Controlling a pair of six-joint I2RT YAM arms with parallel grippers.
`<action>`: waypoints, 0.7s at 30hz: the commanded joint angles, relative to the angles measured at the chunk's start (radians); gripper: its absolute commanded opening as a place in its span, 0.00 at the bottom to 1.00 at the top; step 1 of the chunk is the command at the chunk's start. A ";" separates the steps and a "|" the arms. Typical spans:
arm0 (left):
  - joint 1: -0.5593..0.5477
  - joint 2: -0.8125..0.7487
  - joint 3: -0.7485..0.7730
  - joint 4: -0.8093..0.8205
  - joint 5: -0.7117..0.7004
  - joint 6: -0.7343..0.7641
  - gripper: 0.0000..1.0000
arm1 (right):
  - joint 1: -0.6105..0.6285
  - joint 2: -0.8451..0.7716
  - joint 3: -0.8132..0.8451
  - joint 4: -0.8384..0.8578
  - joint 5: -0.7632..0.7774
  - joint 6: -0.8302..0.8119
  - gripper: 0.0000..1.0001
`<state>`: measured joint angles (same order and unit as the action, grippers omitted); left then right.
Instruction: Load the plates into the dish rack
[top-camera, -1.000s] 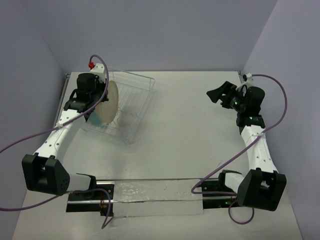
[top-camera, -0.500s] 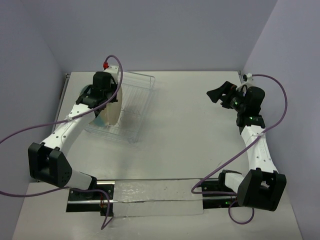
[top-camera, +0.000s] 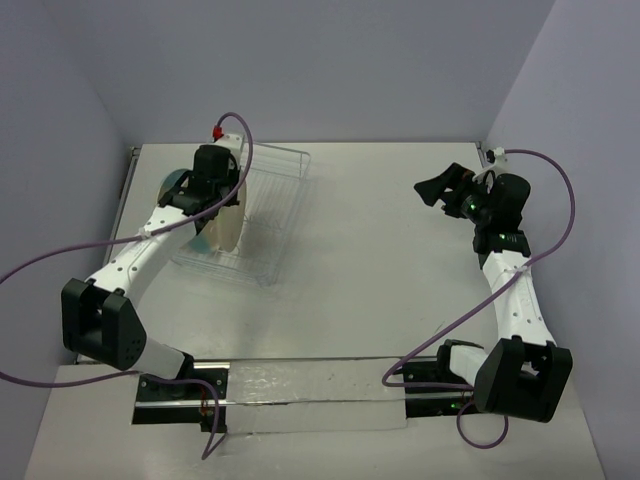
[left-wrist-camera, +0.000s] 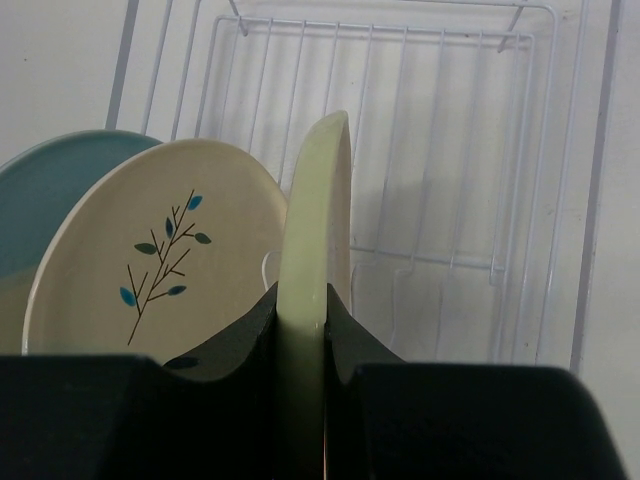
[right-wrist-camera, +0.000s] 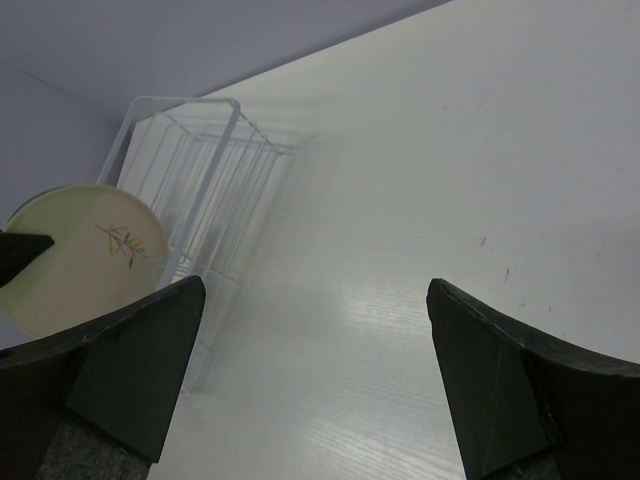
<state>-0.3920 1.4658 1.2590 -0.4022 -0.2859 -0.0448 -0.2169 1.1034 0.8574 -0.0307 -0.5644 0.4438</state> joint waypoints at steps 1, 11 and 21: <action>-0.008 0.002 -0.017 0.081 0.005 -0.052 0.00 | -0.009 -0.010 -0.008 0.022 -0.011 -0.005 1.00; -0.009 -0.029 -0.083 0.059 -0.036 -0.087 0.22 | -0.009 0.010 0.001 0.026 -0.027 0.006 1.00; -0.008 -0.052 -0.128 0.041 -0.051 -0.146 0.51 | -0.009 0.025 0.004 0.026 -0.047 0.018 1.00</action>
<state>-0.3920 1.4487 1.1421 -0.3618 -0.3137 -0.1449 -0.2169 1.1229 0.8570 -0.0305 -0.5901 0.4549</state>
